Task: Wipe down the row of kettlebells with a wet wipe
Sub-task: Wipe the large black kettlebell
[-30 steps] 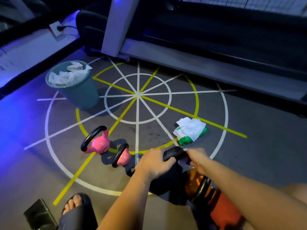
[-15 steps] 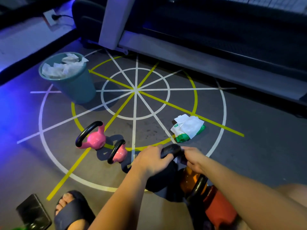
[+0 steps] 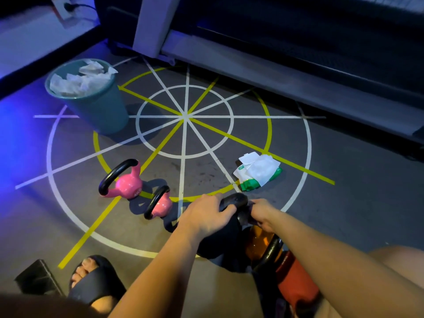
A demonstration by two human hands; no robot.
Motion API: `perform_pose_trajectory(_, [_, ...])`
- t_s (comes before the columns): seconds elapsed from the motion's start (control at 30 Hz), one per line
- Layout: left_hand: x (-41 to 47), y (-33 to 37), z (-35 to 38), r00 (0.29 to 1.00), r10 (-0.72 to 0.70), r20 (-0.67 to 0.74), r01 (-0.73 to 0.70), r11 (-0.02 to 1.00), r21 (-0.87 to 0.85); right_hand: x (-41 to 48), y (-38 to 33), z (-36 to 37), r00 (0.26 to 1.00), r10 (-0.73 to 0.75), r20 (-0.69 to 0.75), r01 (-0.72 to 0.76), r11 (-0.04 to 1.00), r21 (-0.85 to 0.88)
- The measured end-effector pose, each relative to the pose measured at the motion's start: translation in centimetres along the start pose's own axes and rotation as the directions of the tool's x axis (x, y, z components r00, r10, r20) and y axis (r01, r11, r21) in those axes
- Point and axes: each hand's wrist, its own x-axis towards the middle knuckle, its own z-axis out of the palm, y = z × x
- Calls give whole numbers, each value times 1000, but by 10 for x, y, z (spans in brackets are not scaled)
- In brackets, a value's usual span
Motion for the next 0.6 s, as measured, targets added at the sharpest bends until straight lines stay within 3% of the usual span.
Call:
perform_pose_trajectory(0.23, [-2,2,-3,1000,0,-12,0,1000,-18,-16,-19,-7,997,-68,-42,73,991,112])
perform_pose_trajectory(0.5, [-5,4,-3,1000,-1,-31,0,1000,-25,-24,-18,-5,950,-204,-236,176,975,-135])
perform_pose_trajectory(0.6, [-5,5,-3,999,8,-32,-9,999,-35,-19,-13,-2,969,-171,-178,153,982,-110])
